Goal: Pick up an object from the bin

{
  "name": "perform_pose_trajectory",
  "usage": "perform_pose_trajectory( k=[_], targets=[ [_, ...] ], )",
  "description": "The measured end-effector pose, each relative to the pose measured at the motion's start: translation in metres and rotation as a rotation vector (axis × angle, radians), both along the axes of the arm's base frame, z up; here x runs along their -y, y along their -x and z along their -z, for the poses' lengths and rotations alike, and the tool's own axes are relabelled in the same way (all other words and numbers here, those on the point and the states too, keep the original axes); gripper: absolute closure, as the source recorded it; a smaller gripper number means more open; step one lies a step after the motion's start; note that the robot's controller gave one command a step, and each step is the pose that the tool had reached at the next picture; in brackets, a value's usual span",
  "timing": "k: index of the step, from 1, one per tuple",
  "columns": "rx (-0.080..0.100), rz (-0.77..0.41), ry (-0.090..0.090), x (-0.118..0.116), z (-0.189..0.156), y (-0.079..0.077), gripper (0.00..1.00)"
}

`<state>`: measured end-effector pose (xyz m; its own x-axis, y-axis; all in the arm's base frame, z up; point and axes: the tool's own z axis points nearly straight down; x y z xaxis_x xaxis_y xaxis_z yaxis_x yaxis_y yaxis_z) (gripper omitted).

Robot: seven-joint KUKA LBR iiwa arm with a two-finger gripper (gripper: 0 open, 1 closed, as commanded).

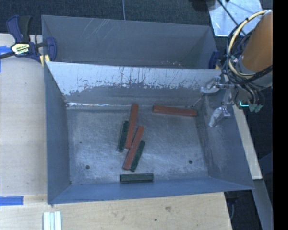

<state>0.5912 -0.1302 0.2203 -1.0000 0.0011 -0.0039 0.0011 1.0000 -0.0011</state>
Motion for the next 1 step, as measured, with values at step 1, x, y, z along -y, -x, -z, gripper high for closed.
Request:
perform_pose_trajectory(
  k=[1],
  targets=[
    [0.007,0.005,0.002,-0.0172,0.0476,-0.0187,0.0]
  ],
)
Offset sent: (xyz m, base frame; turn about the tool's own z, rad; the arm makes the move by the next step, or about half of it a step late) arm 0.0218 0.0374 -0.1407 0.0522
